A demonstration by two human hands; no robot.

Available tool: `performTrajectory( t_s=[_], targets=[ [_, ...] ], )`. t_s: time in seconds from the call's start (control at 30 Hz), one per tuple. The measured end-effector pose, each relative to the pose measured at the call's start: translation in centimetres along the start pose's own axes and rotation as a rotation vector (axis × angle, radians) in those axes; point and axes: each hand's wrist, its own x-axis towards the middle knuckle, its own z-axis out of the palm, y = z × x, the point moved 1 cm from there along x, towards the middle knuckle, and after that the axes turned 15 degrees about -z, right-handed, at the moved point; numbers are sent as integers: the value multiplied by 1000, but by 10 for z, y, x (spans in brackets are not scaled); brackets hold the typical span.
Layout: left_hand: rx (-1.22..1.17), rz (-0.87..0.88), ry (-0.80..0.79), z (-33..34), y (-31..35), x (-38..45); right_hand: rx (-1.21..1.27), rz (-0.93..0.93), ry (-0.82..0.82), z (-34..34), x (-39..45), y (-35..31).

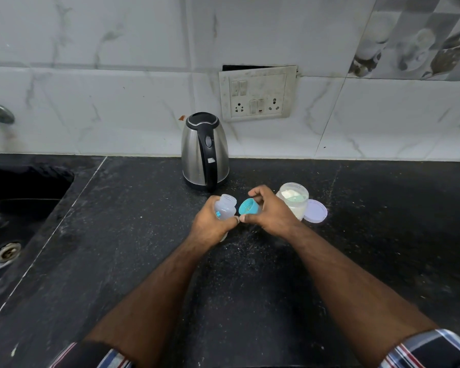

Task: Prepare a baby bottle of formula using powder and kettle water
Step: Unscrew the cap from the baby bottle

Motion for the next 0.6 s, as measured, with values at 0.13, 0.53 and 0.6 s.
performTrajectory(
  t_s=[0.13,0.53,0.6],
  targets=[
    [7,-20,9,-1,-7,0,-152,60,-128,16,-5,11],
    [-71,63,-40,-2,-12,-3,-418,72,-269,24,-5,9],
    [-82,72,-45,-1,-11,-4,-415,66,-274,22,-7,8]
  ],
)
